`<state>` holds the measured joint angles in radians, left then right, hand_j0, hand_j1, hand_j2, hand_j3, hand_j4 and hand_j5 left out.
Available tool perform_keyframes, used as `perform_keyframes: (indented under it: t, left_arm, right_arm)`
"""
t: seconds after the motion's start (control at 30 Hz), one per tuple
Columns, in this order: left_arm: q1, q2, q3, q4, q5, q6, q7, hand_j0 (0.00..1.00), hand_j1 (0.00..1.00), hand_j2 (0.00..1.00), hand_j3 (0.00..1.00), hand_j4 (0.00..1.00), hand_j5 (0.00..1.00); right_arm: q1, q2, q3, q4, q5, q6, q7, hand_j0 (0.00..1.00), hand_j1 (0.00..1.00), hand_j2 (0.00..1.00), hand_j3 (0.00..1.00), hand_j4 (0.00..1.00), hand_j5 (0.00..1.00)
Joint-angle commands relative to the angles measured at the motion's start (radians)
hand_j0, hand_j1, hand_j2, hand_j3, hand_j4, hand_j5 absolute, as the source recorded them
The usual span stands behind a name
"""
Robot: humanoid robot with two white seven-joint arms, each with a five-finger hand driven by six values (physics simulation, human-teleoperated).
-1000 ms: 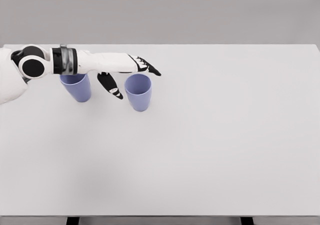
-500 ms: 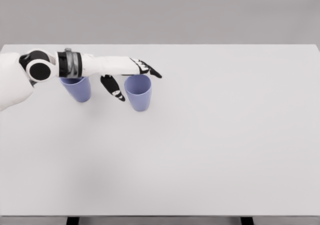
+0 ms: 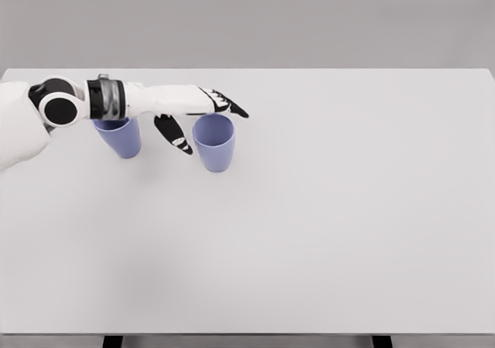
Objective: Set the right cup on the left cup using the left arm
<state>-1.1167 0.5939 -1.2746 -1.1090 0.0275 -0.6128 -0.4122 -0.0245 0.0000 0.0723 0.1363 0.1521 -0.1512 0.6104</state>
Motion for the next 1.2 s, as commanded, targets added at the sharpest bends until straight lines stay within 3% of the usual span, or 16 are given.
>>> perform_keyframes:
  t: [0.0, 0.97, 1.17]
  left_arm:
    - [0.000, 0.003, 0.011, 0.002, 0.008, 0.002, 0.001, 1.00, 1.00, 1.00, 1.00, 1.00, 1.00]
    - [0.021, 0.003, 0.004, -0.028, -0.015, 0.002, 0.029, 1.00, 1.00, 1.00, 1.00, 1.00, 1.00]
    - [0.023, 0.003, 0.001, -0.028, -0.015, 0.002, 0.035, 0.93, 0.93, 0.93, 0.93, 0.93, 0.93]
  right_arm:
    - [0.000, 0.000, 0.000, 0.000, 0.001, -0.001, 0.000, 1.00, 1.00, 1.00, 1.00, 1.00, 1.00]
    - [0.000, 0.000, 0.000, 0.000, 0.001, -0.001, 0.000, 1.00, 1.00, 1.00, 1.00, 1.00, 1.00]
    - [0.000, 0.000, 0.000, 0.000, 0.001, -0.001, 0.000, 1.00, 1.00, 1.00, 1.00, 1.00, 1.00]
